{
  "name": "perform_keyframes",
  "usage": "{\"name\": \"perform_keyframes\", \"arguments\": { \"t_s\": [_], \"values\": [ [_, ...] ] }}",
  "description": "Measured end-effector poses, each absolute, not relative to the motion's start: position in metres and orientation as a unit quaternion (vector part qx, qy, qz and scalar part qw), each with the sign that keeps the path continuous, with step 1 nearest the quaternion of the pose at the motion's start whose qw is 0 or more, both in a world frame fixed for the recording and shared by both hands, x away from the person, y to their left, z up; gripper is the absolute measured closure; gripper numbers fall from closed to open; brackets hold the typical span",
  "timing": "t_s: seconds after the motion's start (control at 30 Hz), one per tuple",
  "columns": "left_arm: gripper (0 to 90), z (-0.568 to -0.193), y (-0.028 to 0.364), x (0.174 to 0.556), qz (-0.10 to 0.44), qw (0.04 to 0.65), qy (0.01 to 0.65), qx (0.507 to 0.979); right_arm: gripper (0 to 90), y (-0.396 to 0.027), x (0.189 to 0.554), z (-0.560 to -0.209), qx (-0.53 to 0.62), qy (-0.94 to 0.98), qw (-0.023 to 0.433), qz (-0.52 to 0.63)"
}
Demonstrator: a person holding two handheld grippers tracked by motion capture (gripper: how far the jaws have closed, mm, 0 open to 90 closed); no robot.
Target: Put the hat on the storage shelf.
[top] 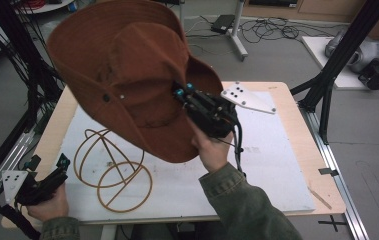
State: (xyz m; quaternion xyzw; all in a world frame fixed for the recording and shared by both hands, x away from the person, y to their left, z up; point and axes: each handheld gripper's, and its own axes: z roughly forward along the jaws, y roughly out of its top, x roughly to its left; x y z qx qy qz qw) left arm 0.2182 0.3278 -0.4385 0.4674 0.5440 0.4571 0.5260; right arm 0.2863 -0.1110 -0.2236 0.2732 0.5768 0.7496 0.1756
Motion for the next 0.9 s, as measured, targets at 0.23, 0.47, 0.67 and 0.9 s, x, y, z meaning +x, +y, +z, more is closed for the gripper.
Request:
{"name": "perform_keyframes", "arguments": {
  "t_s": [0.23,0.47,0.67,0.9],
  "values": [
    [17.1,-0.439,0.332,0.216,0.457,0.526,0.548,0.462,87.2,-0.069,0.277,-0.229,0.228,0.616,0.126,0.744],
    [17.0,-0.44,0.336,0.214,0.456,0.529,0.553,0.454,87.1,-0.05,0.272,-0.237,0.206,0.647,0.092,0.728],
    [17.1,-0.44,0.336,0.214,0.454,0.529,0.555,0.454,87.0,-0.039,0.274,-0.25,0.202,0.673,0.061,0.709],
    [17.1,-0.44,0.337,0.215,0.453,0.528,0.557,0.453,86.8,-0.042,0.274,-0.266,0.204,0.685,0.058,0.698]
  ]
}}
